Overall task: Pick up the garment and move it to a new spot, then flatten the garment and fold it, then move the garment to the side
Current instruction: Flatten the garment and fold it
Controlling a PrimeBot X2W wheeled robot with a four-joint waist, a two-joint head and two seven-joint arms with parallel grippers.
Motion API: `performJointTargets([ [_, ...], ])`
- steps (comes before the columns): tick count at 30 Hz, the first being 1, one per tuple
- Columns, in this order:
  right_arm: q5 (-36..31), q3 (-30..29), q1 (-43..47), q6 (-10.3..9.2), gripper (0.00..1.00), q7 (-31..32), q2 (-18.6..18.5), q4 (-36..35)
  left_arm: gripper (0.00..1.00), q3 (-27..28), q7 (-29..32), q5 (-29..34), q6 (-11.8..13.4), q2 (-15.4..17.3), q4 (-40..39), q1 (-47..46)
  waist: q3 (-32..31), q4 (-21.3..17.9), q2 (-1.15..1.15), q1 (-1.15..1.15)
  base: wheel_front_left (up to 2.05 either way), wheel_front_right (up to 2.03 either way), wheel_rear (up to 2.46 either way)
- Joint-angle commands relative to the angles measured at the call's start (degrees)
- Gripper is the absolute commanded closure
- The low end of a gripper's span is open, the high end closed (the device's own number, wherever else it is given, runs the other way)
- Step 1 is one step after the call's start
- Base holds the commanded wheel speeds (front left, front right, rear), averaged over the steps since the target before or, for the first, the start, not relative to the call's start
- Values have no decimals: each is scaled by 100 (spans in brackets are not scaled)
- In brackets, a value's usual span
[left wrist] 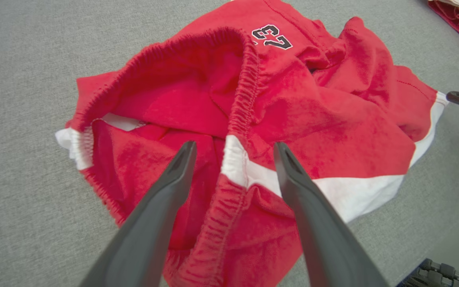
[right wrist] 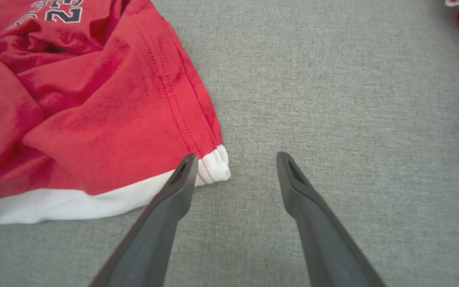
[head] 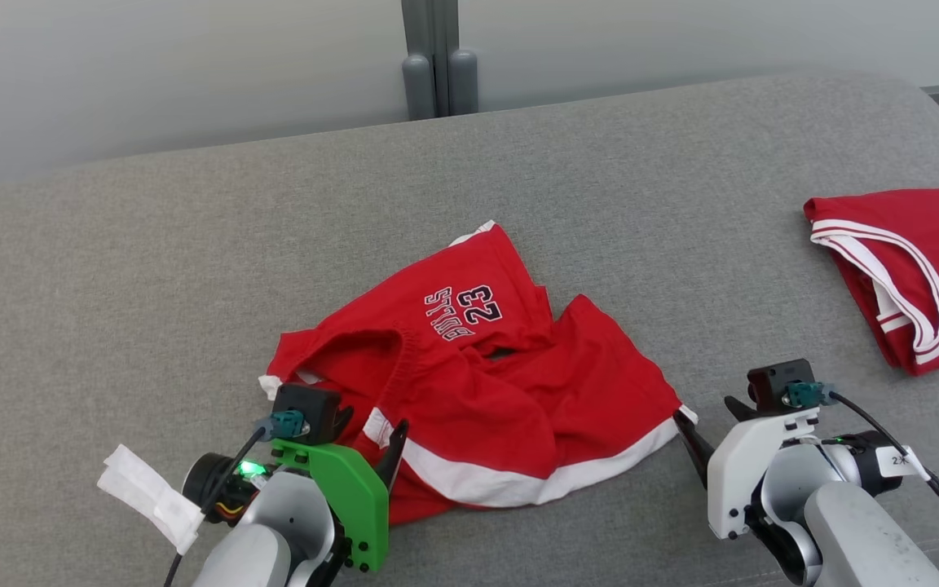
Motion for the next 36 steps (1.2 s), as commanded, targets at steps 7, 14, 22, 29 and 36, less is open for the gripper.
performJointTargets([
  [7, 54, 168, -301, -9, 0, -54, 159, 653, 0, -72, 45, 147, 85, 79, 151, -175, 86, 109, 0, 0, 0, 0, 0],
  [14, -26, 147, -439, -9, 0, -129, 263, 1060, 0, -105, 18, 92, 93, 96, 241, -183, 115, 105, 0, 0, 0, 0, 0],
  [22, -72, -21, -505, -10, 100, -362, 312, 1076, 100, -172, -72, -3, 36, 41, 274, -177, 107, 74, 0, 0, 0, 0, 0],
  [29, 480, -667, -413, -9, 100, -872, 507, 366, 100, 174, -792, -512, -25, -181, -204, -236, -2, 57, 0, 0, 0, 0, 0],
  [36, 1618, -1490, -270, -8, 100, -1041, 716, -1210, 100, 370, -1226, -798, -114, -195, -1018, -460, -116, 16, 0, 0, 0, 0, 0],
])
